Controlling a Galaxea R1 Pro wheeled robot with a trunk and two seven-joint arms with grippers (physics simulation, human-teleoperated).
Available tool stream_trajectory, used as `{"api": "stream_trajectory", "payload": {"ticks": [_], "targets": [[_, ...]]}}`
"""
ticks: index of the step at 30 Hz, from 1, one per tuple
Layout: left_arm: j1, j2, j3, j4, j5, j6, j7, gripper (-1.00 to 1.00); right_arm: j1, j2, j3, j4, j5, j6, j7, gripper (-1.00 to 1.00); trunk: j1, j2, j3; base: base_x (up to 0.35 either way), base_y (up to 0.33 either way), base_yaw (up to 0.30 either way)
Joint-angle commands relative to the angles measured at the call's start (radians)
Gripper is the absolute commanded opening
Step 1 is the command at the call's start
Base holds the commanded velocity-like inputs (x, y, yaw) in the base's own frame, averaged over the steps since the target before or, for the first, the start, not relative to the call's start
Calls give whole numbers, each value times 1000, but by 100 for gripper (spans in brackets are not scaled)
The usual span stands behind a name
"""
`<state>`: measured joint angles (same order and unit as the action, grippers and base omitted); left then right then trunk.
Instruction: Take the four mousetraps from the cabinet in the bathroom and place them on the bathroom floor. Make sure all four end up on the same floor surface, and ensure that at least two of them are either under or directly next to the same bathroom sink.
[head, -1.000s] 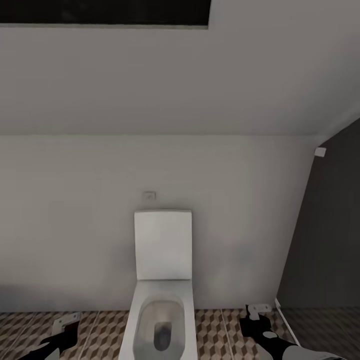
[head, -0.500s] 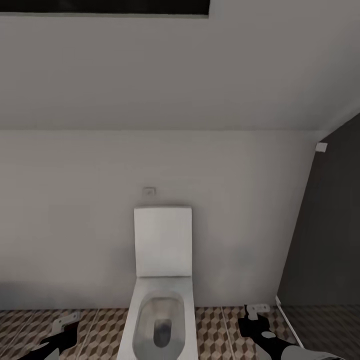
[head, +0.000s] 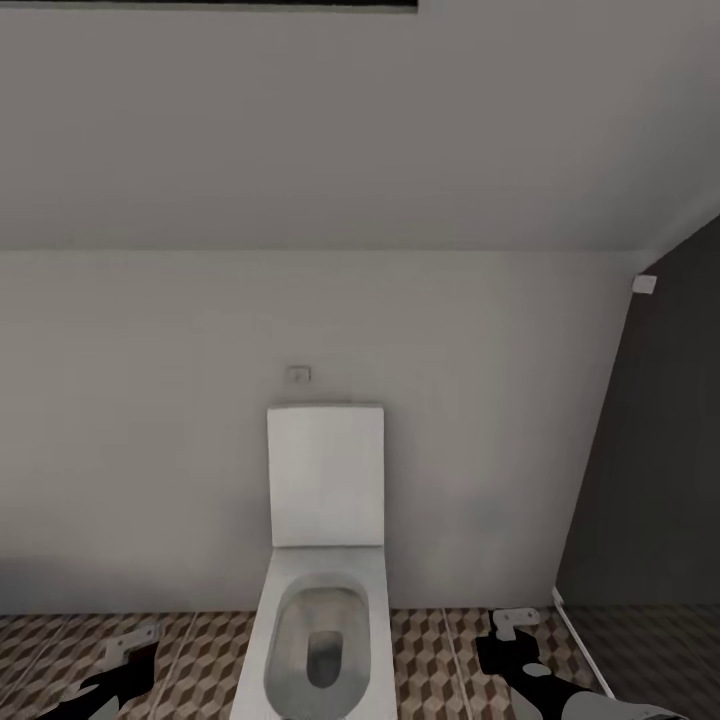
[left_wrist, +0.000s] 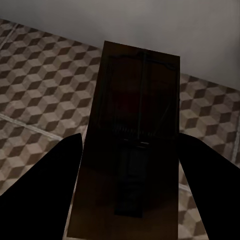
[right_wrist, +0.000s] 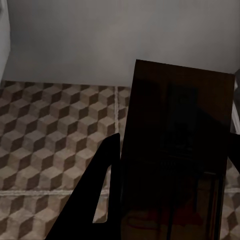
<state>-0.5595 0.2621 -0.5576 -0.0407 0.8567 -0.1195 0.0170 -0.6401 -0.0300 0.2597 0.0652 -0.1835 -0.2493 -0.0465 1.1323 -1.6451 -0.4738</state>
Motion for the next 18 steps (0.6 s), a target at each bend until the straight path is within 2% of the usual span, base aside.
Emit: {"api": "stream_trajectory", "payload": {"ticks": [1,18], "targets": [[0,0,-8,-1,7,-2,2,-100,-2,1,9,4,-11,-7,2,-100,4,-8,-4,0,0,0],[0,0,-10,-1,7,-2,3,-100,-1,2,9,4,-11,-7,2,-100,69,-127,-58,0,0,0]]}}
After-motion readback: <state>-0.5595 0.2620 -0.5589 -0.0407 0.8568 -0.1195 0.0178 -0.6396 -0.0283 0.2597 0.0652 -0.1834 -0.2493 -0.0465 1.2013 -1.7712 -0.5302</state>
